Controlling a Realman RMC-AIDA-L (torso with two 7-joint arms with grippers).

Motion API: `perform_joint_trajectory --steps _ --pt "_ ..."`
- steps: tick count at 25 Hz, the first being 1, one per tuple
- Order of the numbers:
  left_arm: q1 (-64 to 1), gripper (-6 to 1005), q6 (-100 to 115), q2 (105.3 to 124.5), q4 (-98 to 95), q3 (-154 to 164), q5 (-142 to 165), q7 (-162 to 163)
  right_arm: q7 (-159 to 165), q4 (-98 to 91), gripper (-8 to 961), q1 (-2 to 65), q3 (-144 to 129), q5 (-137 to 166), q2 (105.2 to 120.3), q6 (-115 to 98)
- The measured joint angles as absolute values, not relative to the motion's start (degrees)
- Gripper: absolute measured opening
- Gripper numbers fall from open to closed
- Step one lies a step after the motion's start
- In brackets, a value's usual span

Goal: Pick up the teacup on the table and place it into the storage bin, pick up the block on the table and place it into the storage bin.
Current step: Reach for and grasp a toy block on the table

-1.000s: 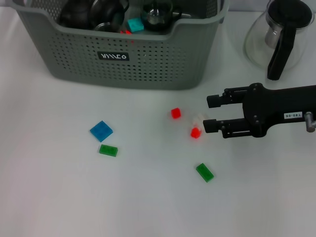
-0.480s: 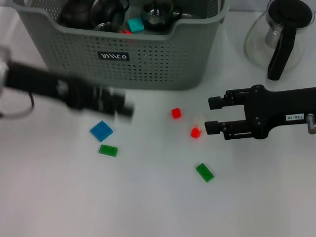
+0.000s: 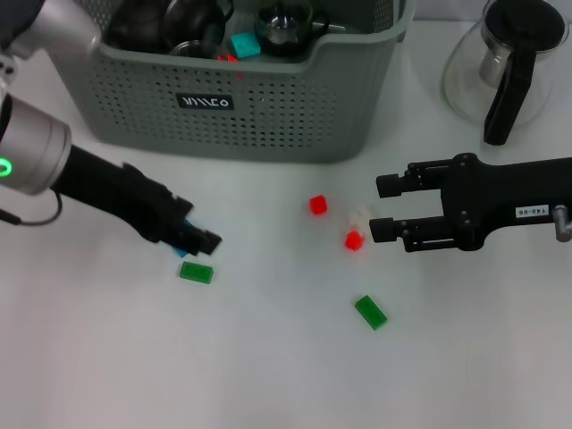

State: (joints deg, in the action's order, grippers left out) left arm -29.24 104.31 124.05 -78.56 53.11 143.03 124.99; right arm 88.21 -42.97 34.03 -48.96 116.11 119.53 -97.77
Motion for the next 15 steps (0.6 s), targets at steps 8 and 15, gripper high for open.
perform_joint_trajectory --steps 8,15 --pt "-30.62 733 100.53 124.19 -82.64 66.22 153.63 134.18 88.21 -42.98 713 34.36 -48.95 116.18 119.52 -97.59" --pt "-31.67 734 94.85 124.33 -82.92 81.73 161.44 148.04 88.26 -42.98 714 34.47 -48.95 116.18 119.57 -97.43"
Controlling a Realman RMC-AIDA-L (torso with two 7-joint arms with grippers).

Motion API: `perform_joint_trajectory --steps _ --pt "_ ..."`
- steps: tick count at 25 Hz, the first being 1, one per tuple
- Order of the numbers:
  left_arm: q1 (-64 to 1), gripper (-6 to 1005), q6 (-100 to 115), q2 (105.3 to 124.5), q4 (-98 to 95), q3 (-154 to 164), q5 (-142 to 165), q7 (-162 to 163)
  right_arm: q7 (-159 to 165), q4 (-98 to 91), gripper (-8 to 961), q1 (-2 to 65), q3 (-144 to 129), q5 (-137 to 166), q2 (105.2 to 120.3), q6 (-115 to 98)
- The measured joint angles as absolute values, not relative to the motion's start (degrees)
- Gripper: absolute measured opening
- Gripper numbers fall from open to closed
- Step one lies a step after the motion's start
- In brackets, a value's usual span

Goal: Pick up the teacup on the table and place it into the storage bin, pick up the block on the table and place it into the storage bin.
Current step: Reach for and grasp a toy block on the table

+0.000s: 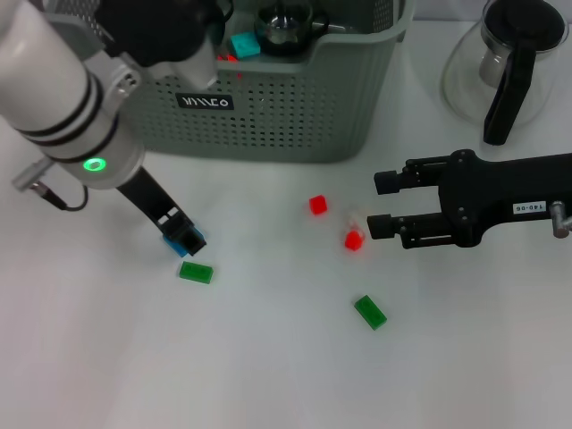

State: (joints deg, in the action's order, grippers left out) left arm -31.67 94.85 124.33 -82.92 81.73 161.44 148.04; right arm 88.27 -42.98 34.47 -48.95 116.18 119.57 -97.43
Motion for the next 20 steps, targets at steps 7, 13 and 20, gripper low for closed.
perform_joint_trajectory --steps 7,13,20 --pt "-34.23 733 93.53 124.41 -79.05 83.8 163.01 152.7 88.29 -42.98 714 34.48 -48.95 116.15 119.46 -97.34" --pt "-35.34 734 90.06 124.32 -74.51 83.78 163.34 154.22 88.27 -42.98 711 34.61 -48.95 116.1 119.56 -97.16" --pt "-36.02 735 87.45 124.37 -71.35 84.04 163.48 154.32 88.23 -42.98 712 34.58 -48.95 116.1 119.53 -97.07"
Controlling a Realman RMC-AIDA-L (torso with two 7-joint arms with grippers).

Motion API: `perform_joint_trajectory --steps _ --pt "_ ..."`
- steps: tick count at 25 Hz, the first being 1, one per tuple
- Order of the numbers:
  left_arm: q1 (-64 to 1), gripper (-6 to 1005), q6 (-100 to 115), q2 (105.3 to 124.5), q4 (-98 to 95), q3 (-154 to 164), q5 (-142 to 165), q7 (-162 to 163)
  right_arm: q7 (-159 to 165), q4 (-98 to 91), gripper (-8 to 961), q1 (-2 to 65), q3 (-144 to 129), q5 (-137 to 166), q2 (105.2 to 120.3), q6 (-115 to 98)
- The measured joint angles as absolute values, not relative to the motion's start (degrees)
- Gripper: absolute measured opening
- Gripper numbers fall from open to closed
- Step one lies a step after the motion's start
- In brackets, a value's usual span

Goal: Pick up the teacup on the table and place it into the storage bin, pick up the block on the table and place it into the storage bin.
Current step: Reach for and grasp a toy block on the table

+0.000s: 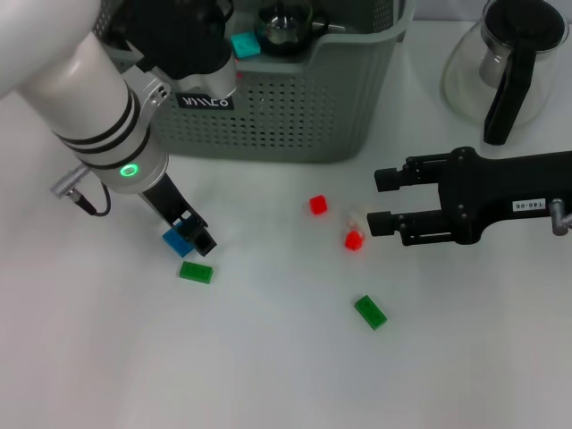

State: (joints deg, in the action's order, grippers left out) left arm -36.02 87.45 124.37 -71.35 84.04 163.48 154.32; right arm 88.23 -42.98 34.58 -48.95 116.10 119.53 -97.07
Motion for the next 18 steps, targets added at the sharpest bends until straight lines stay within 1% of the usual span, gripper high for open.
perform_joint_trajectory --steps 18 --pt "-36.2 735 84.45 124.28 -68.31 85.26 163.66 155.24 88.17 -42.98 714 34.02 -48.95 116.17 119.44 -97.12"
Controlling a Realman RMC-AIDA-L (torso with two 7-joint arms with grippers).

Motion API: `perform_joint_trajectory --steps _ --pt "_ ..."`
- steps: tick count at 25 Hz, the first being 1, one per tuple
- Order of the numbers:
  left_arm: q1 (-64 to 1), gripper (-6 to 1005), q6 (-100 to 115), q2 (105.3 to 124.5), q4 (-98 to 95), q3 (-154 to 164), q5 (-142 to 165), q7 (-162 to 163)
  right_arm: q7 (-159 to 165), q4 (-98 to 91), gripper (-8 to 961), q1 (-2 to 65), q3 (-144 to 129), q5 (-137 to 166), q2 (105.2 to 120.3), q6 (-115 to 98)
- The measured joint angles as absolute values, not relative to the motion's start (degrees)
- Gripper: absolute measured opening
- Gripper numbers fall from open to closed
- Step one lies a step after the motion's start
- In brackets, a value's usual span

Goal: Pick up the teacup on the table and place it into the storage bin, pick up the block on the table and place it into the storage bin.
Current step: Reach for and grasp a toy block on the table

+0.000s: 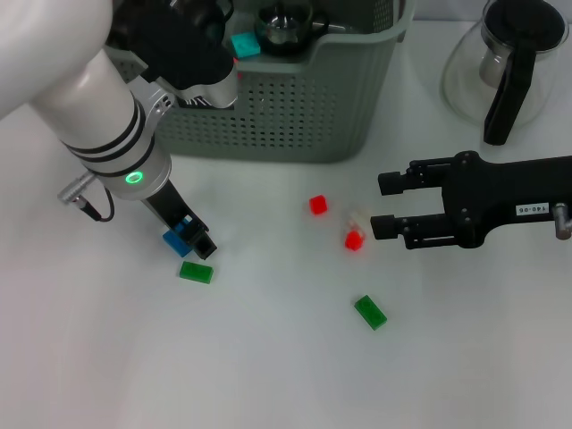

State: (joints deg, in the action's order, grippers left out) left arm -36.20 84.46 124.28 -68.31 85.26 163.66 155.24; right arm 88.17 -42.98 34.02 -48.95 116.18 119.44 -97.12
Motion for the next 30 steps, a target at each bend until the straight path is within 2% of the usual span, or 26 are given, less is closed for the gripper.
perform_joint_trajectory --steps 16,19,30 --pt "-36.22 622 84.3 124.22 -67.48 86.46 163.65 155.72 88.25 -42.55 713 33.92 -48.95 116.23 119.28 -97.51" --pt "-36.48 478 84.28 124.2 -67.29 86.61 163.65 155.75 88.2 -42.54 713 33.92 -48.95 116.22 119.27 -97.56" --pt "-36.74 412 84.42 124.11 -66.91 86.65 163.65 157.22 88.15 -42.45 712 33.76 -48.95 116.18 119.13 -97.67"
